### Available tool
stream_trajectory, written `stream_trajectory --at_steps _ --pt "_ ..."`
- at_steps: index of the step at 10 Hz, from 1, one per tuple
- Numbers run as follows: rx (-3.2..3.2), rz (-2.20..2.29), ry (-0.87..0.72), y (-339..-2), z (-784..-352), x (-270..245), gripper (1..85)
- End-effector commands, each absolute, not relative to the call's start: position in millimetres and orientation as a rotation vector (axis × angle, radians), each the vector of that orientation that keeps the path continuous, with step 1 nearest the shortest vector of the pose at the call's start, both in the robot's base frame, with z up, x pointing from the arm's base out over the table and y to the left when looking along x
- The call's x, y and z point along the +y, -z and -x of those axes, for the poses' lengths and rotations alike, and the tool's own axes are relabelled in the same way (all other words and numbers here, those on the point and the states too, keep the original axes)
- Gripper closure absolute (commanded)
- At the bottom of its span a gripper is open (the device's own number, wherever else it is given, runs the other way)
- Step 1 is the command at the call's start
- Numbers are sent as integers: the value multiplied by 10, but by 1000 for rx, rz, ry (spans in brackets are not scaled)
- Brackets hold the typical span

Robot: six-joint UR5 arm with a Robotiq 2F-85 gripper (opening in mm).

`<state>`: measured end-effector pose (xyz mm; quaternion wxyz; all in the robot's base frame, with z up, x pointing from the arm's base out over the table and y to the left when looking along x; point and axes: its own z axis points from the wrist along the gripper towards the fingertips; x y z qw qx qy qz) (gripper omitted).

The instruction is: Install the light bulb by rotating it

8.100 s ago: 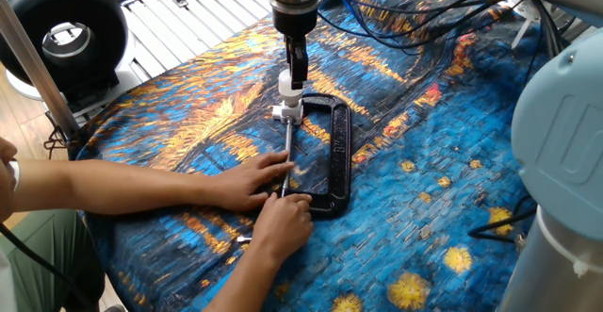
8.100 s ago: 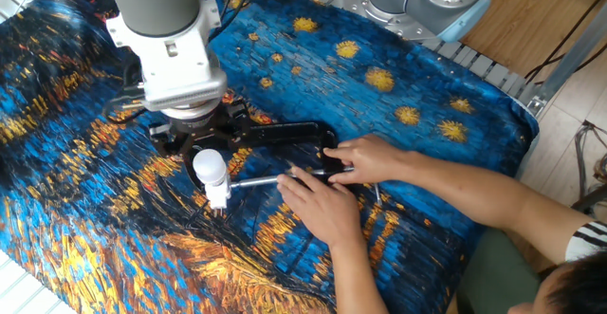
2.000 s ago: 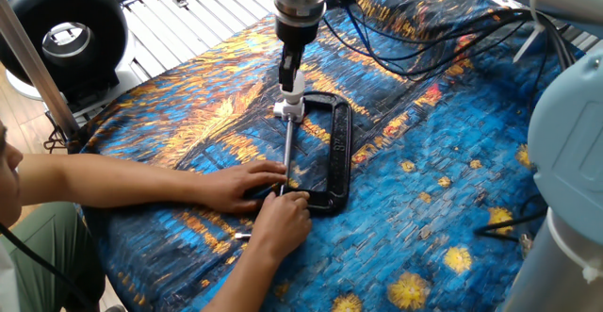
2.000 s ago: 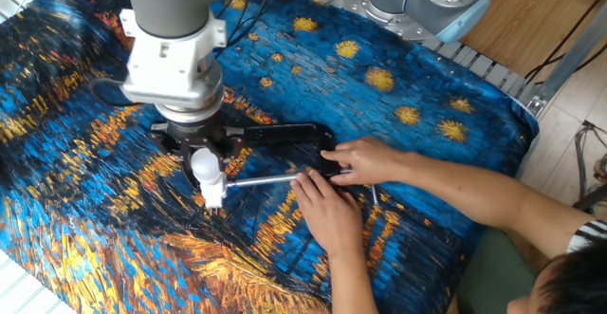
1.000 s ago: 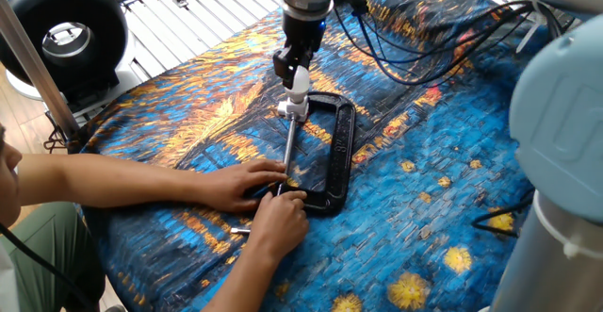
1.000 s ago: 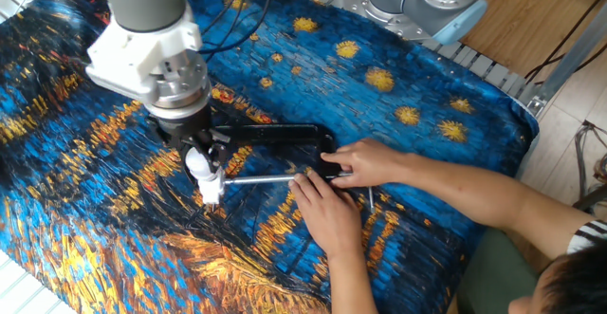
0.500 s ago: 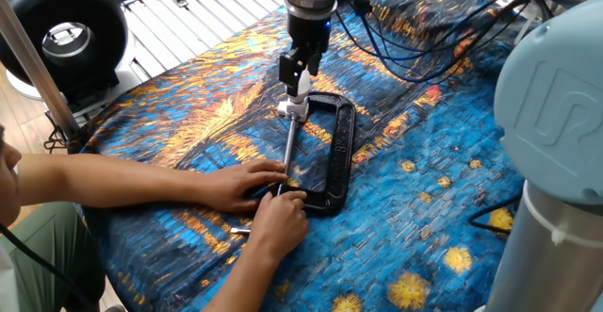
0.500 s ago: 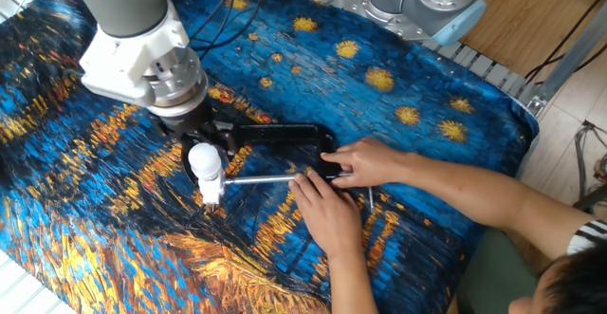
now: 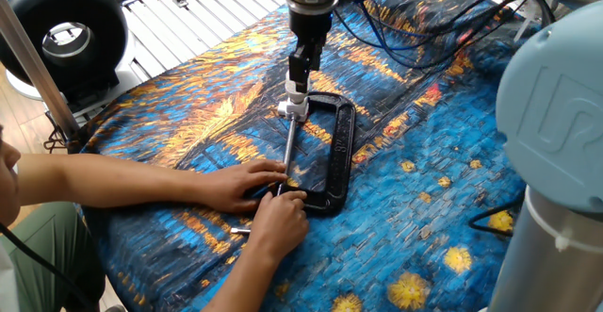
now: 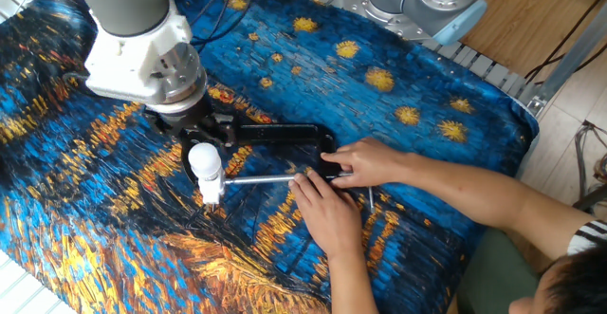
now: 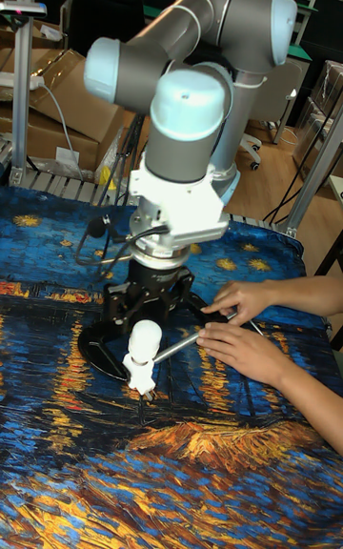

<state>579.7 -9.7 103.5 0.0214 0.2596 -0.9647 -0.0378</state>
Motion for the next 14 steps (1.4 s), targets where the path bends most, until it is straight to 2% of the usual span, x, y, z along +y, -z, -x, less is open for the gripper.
stream_trajectory --at_steps 1,8,14 --pt "-2932 -1089 67 -1170 -5812 -69 190" --pt "-2710 -1682 -145 -1182 -5987 -137 173" --pt "-2595 -1890 -137 -1060 -5955 -69 180"
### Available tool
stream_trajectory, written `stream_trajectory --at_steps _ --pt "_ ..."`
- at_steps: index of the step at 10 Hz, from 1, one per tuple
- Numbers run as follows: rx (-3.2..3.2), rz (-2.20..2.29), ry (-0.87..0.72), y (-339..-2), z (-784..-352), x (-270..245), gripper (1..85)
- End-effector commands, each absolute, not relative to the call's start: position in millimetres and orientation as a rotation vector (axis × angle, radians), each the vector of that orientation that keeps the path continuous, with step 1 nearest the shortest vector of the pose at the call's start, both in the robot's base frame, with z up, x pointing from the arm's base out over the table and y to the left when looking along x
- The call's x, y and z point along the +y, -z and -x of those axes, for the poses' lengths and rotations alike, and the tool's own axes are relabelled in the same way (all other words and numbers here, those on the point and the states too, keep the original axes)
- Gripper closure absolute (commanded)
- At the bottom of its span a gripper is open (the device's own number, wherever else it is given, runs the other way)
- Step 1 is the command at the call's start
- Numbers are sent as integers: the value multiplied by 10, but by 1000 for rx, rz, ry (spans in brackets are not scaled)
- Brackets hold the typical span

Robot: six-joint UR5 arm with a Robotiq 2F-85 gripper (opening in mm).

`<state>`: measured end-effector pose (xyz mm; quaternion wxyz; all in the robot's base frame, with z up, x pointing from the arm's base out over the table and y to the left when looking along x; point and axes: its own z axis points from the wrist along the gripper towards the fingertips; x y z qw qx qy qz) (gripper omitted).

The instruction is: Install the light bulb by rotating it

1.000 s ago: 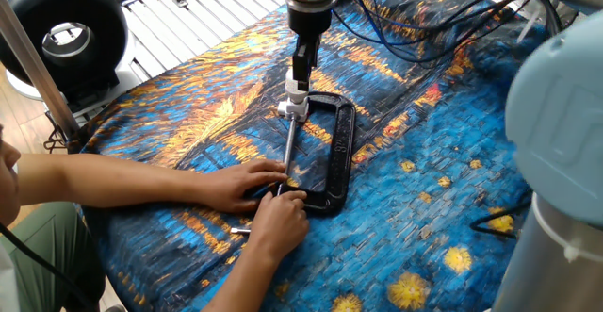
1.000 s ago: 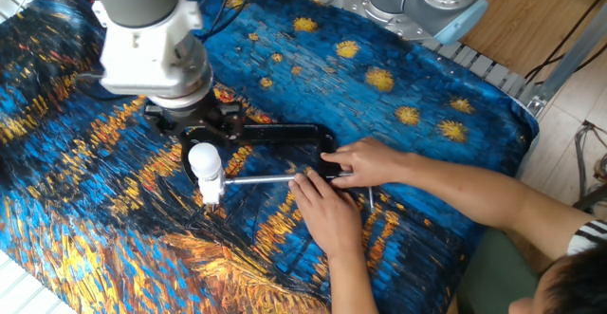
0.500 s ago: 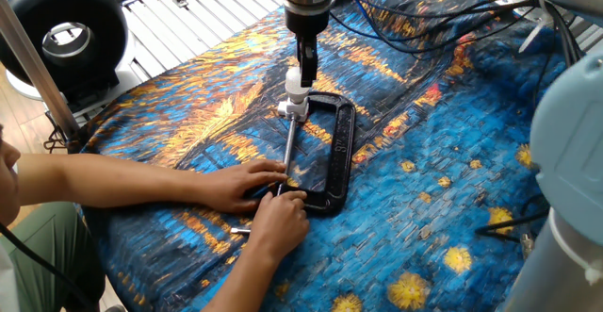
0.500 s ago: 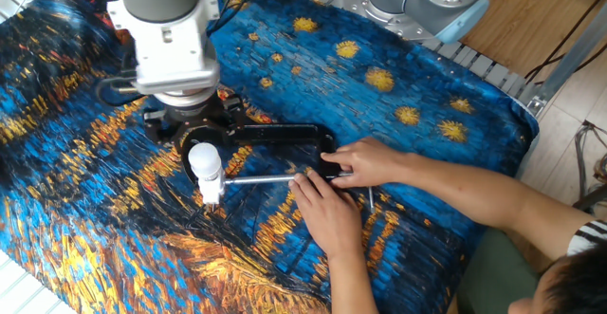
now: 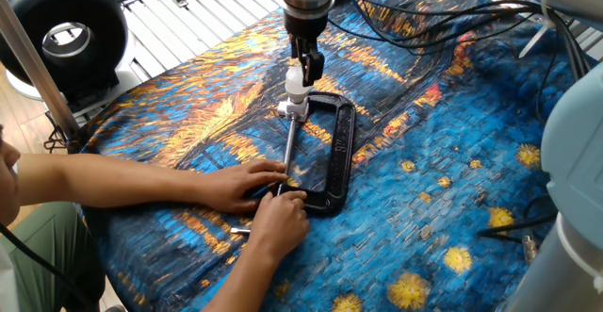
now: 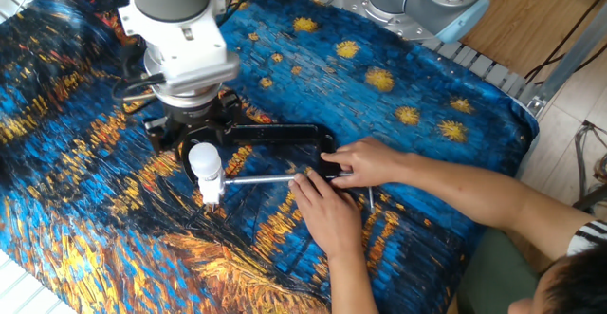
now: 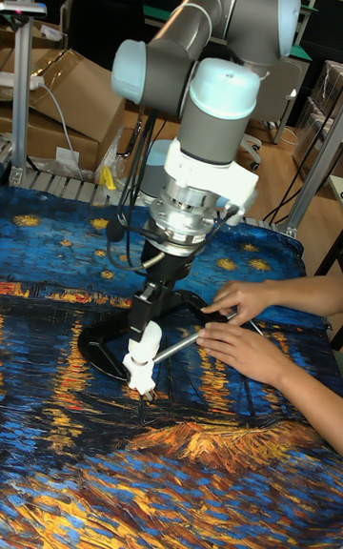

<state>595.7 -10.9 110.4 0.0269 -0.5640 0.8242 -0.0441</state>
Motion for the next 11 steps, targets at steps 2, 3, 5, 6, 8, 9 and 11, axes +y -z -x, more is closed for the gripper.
stream_trajectory --at_steps 2,3,5,6,8,9,11 --pt "2443 1841 146 -1016 -5955 -67 190" --pt "2429 1850 150 -991 -5952 -54 193" --pt "2407 1872 160 -958 -5949 -27 200" --pt "2396 1875 166 -949 -5958 -7 207" --pt "2388 1876 175 -935 -5964 9 233" --pt "2388 1876 175 -934 -5963 9 250" --pt "2402 1858 175 -932 -5961 2 280"
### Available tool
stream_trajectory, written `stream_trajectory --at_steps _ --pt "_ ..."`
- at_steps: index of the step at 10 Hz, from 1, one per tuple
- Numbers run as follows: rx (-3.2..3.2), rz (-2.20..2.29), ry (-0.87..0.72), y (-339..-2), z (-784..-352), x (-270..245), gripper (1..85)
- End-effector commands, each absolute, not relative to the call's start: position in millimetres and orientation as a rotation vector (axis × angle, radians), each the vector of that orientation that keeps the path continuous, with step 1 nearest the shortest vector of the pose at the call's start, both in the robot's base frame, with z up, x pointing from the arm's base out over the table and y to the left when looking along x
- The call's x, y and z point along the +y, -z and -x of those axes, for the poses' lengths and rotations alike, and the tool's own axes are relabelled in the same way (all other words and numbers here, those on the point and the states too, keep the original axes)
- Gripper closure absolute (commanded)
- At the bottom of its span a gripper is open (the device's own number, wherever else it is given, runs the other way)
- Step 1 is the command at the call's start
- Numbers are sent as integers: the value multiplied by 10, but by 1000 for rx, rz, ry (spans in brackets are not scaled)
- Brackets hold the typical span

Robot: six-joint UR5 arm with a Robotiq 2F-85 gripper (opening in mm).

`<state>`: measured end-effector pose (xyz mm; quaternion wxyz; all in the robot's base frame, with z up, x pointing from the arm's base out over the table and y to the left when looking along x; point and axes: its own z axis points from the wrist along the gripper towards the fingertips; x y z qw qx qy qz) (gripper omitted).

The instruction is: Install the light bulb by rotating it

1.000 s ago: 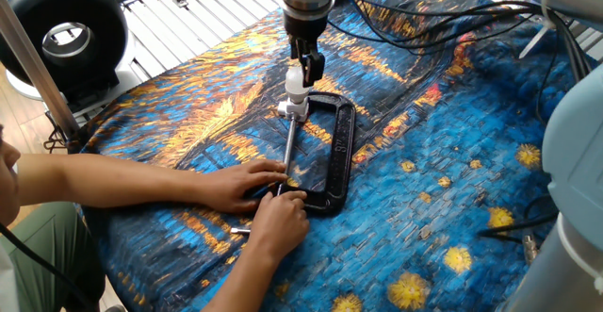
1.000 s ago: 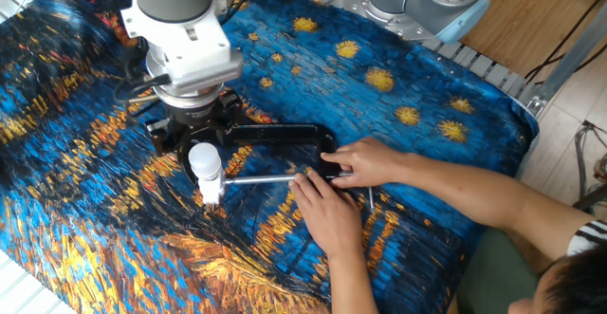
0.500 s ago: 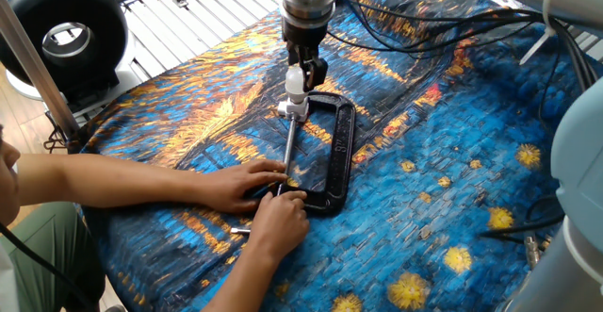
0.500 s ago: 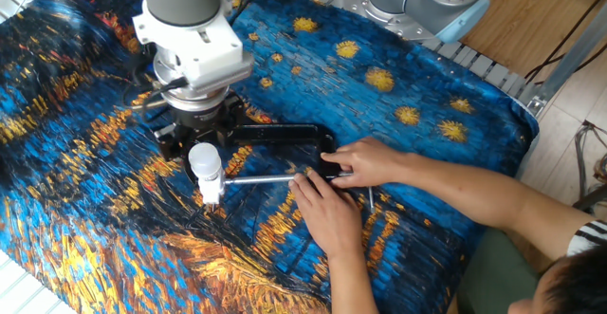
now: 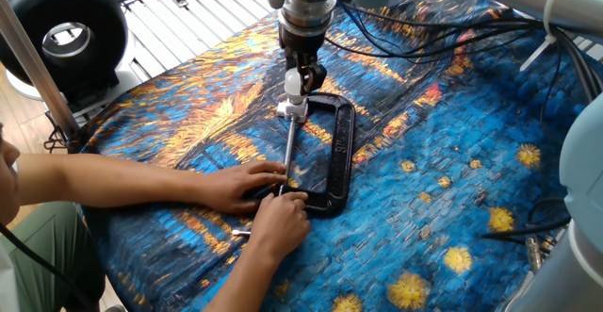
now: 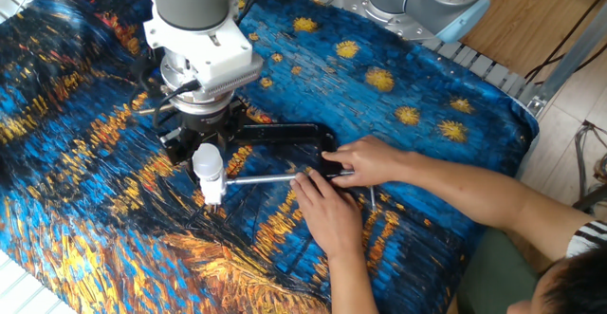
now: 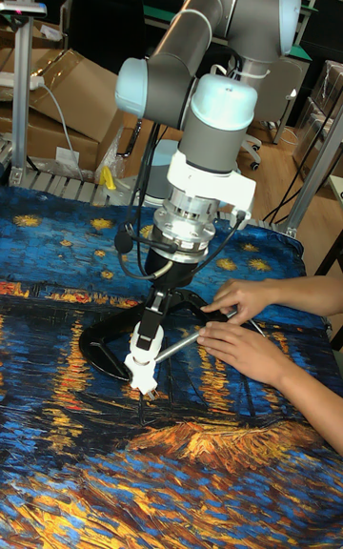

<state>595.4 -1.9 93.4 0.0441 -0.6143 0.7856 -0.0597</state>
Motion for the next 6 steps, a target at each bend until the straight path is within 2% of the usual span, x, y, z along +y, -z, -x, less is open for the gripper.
stream_trajectory --at_steps 1,6 --pt "2411 1847 178 -930 -5960 -6 300" --pt "2466 1779 184 -916 -5952 -40 400"
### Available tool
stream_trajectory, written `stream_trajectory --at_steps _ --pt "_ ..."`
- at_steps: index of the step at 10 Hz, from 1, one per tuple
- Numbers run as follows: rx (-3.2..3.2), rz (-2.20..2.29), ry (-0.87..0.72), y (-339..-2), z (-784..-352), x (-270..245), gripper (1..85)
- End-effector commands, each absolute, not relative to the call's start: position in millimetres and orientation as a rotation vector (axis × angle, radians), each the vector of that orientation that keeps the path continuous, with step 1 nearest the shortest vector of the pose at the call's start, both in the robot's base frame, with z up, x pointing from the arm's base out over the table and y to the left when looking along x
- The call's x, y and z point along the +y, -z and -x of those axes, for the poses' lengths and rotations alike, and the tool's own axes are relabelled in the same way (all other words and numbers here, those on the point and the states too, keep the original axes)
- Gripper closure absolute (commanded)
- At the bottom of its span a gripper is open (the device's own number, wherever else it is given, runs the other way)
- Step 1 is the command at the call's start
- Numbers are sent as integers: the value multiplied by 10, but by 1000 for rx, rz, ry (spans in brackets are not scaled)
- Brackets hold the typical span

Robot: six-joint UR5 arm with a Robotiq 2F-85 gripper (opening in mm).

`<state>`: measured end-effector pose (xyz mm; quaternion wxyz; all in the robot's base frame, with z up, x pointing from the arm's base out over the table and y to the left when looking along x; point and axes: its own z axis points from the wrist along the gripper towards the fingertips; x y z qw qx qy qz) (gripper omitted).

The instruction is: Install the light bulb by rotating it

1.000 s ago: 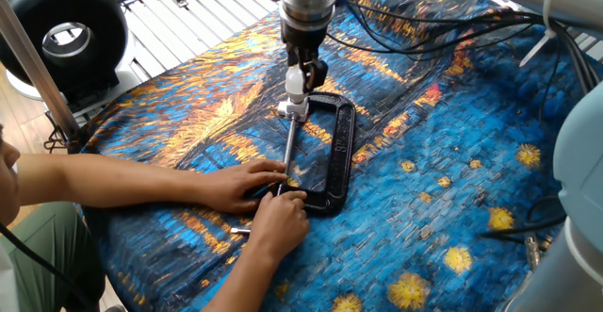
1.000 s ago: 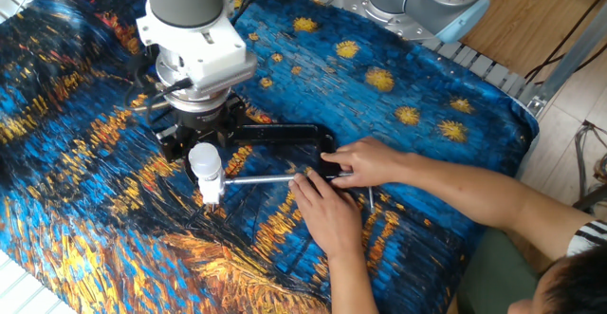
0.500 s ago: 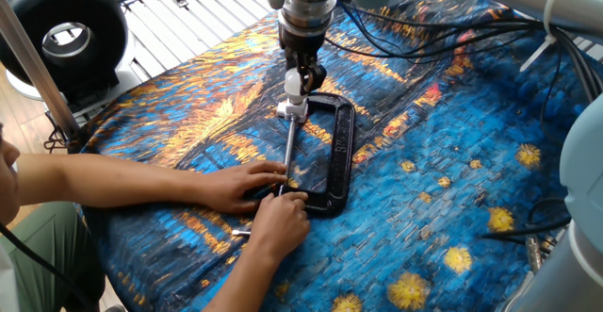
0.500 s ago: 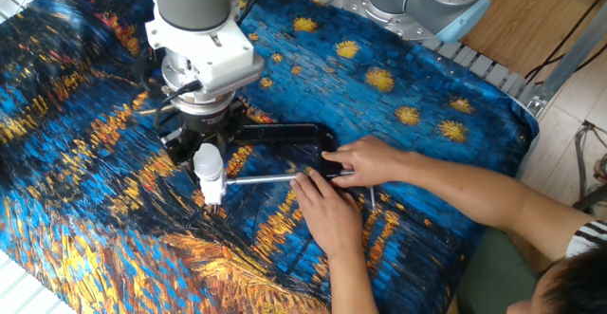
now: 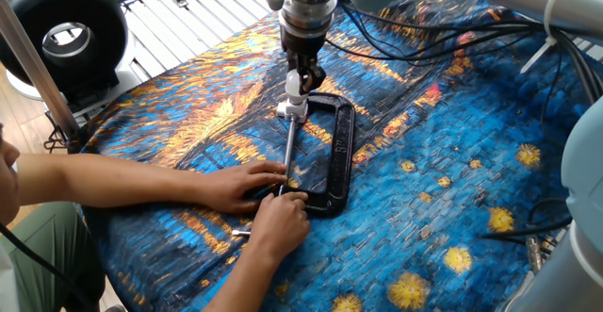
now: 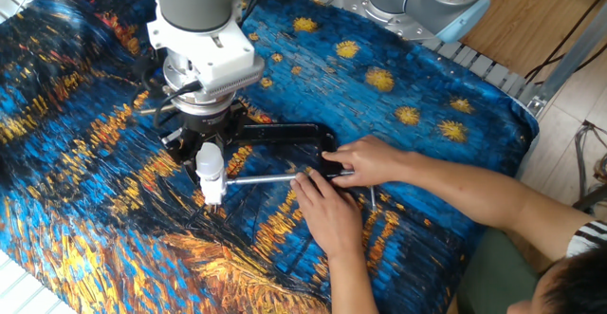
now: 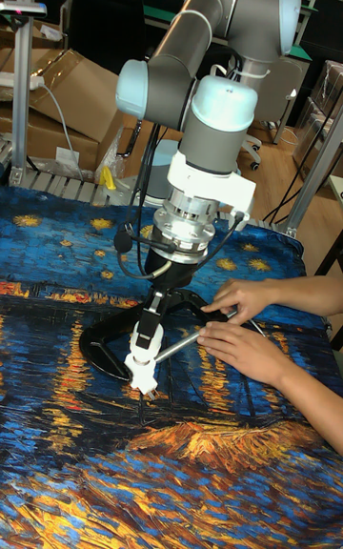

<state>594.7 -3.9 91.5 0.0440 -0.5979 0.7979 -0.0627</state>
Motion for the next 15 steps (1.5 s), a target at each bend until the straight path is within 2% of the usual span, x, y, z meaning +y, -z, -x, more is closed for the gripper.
stream_trajectory --at_steps 1,5,9,15 --pt "2480 1755 185 -915 -5952 -39 410" --pt "2543 1658 193 -918 -5970 -54 470" --pt "2645 1380 97 -879 -6044 68 497" --pt "2733 1071 129 -890 -6208 -58 547"
